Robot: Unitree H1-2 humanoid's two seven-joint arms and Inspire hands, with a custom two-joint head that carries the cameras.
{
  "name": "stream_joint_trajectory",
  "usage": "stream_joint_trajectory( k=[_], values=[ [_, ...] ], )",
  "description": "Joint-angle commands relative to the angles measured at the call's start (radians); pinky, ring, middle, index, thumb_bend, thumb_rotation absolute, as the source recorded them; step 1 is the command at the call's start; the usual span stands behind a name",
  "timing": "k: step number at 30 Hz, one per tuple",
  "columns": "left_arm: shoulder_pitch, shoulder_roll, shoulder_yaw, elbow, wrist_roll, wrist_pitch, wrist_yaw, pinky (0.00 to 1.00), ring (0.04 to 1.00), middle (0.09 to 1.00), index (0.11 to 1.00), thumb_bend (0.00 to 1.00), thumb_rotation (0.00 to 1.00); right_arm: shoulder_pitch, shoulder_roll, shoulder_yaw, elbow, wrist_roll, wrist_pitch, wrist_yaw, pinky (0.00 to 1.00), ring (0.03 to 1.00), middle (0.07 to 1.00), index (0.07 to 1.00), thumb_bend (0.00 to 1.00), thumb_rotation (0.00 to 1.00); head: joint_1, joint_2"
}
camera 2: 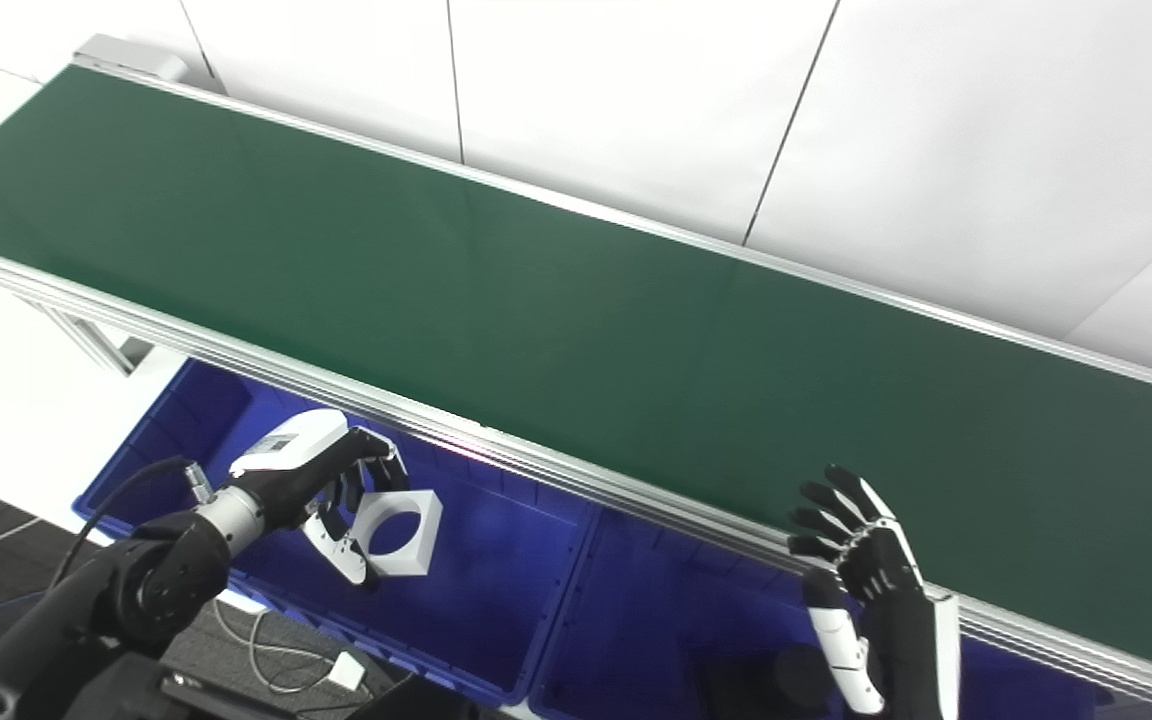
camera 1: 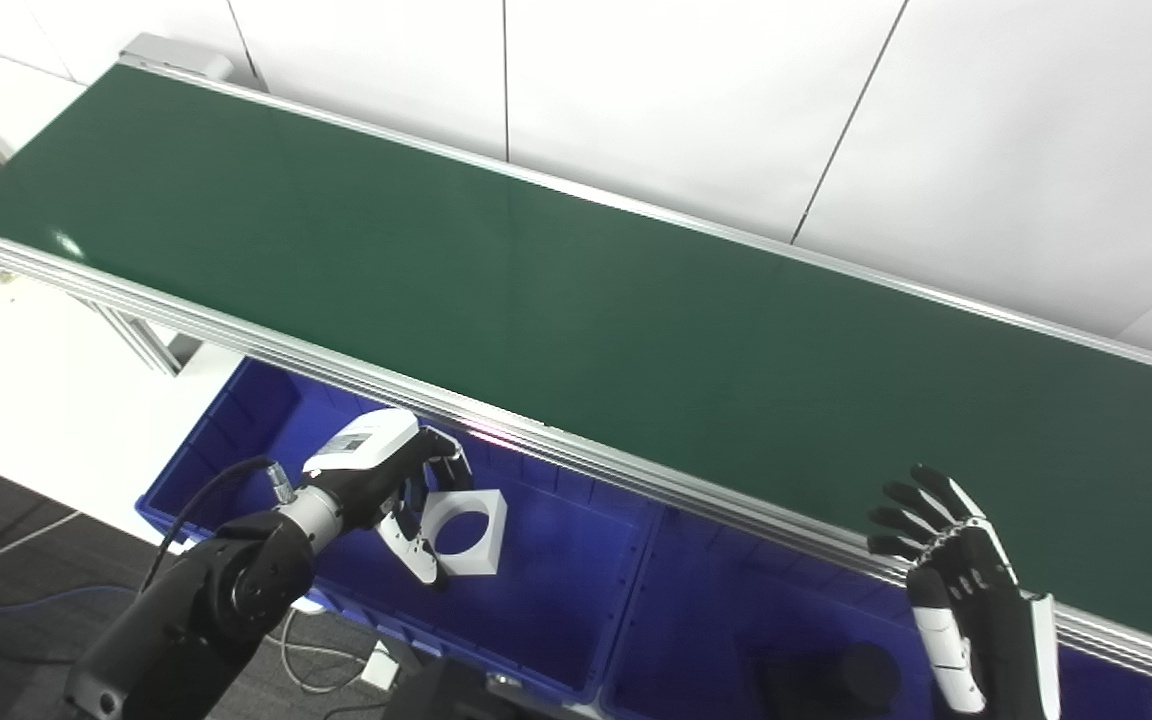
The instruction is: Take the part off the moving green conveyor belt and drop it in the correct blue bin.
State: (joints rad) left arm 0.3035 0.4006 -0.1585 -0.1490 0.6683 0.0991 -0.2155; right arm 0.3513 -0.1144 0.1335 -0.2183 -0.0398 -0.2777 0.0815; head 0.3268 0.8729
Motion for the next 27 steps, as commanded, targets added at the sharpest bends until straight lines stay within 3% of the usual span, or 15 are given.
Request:
stream_joint_trajectory(
  k=[1, 4, 6, 10, 16, 27],
  values=[
    [-0.011, 0.02, 0.003, -0.028, 0.015, -0.02, 0.029, 0.42, 0.487, 0.466, 0.508, 0.52, 0.0, -0.004, 0.005, 0.0, -0.04, -0.004, -0.019, 0.004, 0.6, 0.705, 0.776, 0.836, 0.64, 0.75, -0.002, 0.001],
    [-0.01, 0.024, -0.002, -0.037, 0.029, -0.014, 0.024, 0.51, 0.581, 0.487, 0.503, 0.52, 0.0, -0.005, 0.005, 0.001, -0.037, -0.008, -0.025, 0.004, 0.6, 0.709, 0.777, 0.84, 0.63, 0.76, -0.004, -0.001],
    [-0.01, 0.027, -0.006, -0.045, 0.044, 0.003, 0.008, 0.6, 0.672, 0.658, 0.656, 0.76, 0.0, -0.006, 0.006, 0.001, -0.035, -0.009, -0.027, 0.003, 0.6, 0.709, 0.778, 0.841, 0.64, 0.76, -0.005, -0.002],
    [-0.013, 0.032, -0.012, -0.062, 0.055, 0.046, -0.035, 0.69, 0.784, 0.791, 0.764, 0.81, 0.0, -0.007, 0.009, 0.001, -0.036, -0.007, -0.023, 0.004, 0.6, 0.71, 0.778, 0.842, 0.64, 0.75, -0.008, -0.002],
    [-0.009, 0.04, -0.019, -0.064, 0.062, 0.064, -0.049, 0.75, 0.816, 0.827, 0.805, 0.84, 0.0, -0.005, 0.009, 0.0, -0.029, -0.012, -0.031, 0.002, 0.6, 0.708, 0.777, 0.843, 0.65, 0.76, -0.01, -0.004],
    [0.0, 0.044, -0.016, -0.102, 0.074, 0.082, -0.058, 0.73, 0.805, 0.818, 0.791, 0.86, 0.0, -0.005, 0.007, 0.001, -0.023, -0.008, -0.039, 0.005, 0.6, 0.704, 0.776, 0.843, 0.64, 0.76, -0.021, -0.011]
  ],
)
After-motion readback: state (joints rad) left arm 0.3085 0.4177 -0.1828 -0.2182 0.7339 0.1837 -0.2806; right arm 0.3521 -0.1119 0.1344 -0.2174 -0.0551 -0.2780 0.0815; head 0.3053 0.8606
